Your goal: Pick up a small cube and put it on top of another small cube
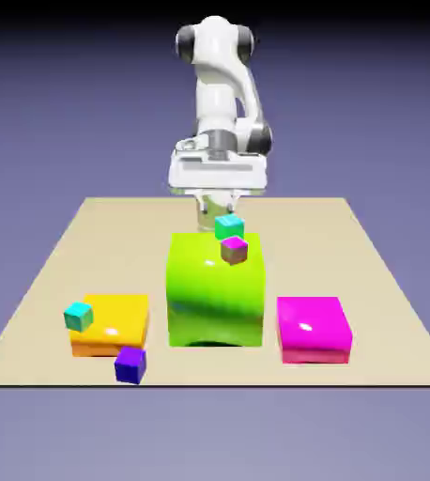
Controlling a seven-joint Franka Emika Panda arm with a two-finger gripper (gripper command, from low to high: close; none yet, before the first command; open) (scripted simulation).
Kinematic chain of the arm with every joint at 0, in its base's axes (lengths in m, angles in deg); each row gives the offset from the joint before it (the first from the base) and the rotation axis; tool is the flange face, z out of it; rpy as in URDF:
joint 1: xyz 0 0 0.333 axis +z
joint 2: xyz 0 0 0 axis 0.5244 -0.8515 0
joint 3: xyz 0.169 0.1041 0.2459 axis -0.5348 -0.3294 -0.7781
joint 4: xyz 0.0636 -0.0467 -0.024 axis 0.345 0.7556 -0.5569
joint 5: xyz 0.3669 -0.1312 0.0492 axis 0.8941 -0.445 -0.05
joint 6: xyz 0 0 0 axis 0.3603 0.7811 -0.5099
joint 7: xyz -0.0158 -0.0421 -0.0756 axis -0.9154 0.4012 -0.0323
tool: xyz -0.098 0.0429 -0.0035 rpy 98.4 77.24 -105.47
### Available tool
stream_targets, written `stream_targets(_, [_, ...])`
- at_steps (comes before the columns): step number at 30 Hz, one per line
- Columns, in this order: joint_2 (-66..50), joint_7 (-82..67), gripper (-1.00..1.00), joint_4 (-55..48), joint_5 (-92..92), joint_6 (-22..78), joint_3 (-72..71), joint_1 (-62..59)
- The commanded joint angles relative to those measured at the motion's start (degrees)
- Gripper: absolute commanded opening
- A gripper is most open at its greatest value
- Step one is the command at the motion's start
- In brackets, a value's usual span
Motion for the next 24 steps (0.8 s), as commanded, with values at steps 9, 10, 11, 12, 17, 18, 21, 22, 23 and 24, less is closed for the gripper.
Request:
stream_targets(9, [3.88, -22.43, 0.0, -7.33, -9.01, 9.58, 16.83, 14.87])
stream_targets(10, [4.31, -24.92, 0.0, -8.14, -10.01, 10.64, 18.7, 16.52])
stream_targets(11, [4.74, -27.41, 0.0, -8.96, -11.01, 11.7, 20.57, 18.17])
stream_targets(12, [5.17, -29.9, 0.0, -9.77, -12.01, 12.77, 22.44, 19.83])
stream_targets(17, [7.32, -42.36, 0.0, -13.84, -17.01, 18.09, 31.79, 28.09])
stream_targets(18, [7.75, -44.86, 0.0, -14.66, -18.01, 19.15, 33.66, 29.74])
stream_targets(21, [9.05, -52.33, 0.0, -17.1, -21.02, 22.34, 39.27, 34.69])
stream_targets(22, [9.48, -54.82, 0.0, -17.92, -22.02, 23.41, 41.14, 36.35])
stream_targets(23, [9.91, -57.31, 0.0, -18.73, -23.02, 24.47, 43.01, 38.0])
stream_targets(24, [10.34, -59.81, 0.0, -19.54, -24.02, 25.53, 44.88, 39.65])
